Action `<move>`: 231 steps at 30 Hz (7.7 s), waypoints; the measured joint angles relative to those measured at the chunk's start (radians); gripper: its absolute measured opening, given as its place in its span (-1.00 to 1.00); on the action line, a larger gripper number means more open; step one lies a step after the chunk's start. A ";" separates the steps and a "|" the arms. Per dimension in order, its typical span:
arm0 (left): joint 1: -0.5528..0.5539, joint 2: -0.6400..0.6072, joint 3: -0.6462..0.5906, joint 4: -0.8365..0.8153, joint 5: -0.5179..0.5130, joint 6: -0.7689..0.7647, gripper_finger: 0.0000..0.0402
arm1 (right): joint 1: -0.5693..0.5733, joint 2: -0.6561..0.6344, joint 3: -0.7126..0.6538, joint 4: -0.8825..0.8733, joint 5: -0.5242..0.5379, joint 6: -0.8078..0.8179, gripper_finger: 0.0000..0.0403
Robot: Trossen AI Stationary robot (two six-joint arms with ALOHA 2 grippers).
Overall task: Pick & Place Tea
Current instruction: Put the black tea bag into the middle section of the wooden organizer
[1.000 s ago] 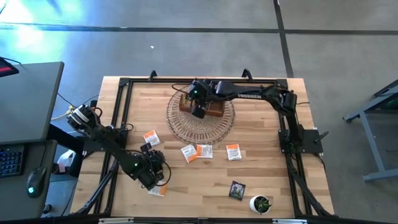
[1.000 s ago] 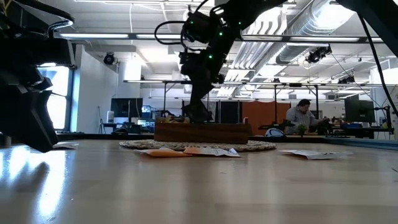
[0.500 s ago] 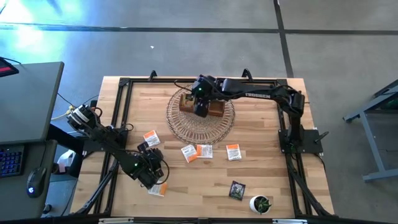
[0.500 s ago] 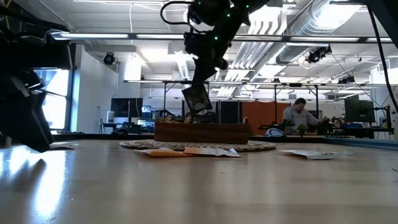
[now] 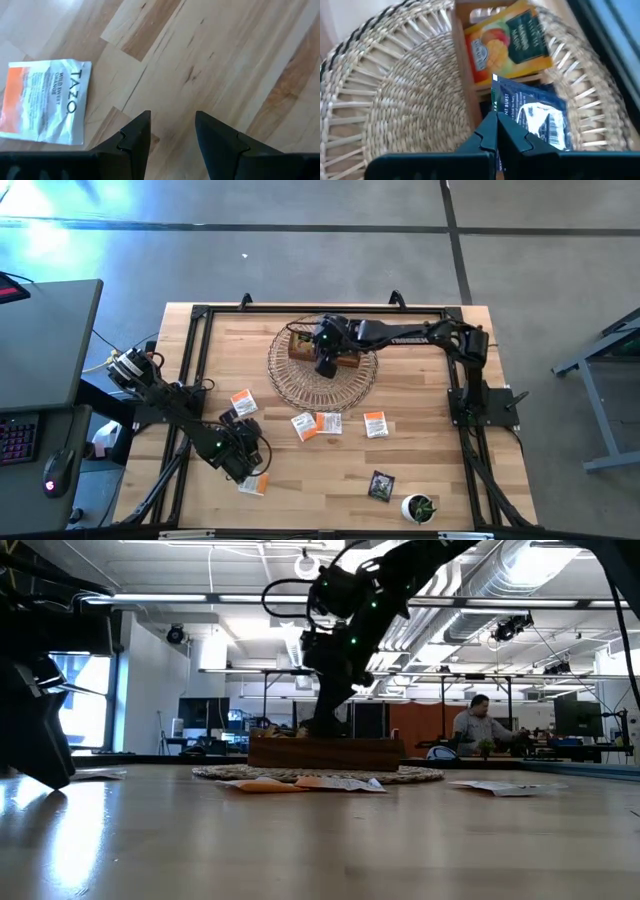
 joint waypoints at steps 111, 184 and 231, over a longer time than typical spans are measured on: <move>0.165 -0.246 -0.299 0.626 0.351 0.226 -0.24 | 0.393 0.059 0.000 0.346 0.023 0.030 -0.31; 0.204 -0.023 -0.128 0.500 0.270 0.283 -0.24 | 0.398 0.360 0.001 0.646 -0.129 0.288 -0.31; 0.261 -0.022 -0.127 0.506 0.288 0.265 -0.24 | 0.395 0.315 -0.001 0.551 -0.135 0.296 -0.38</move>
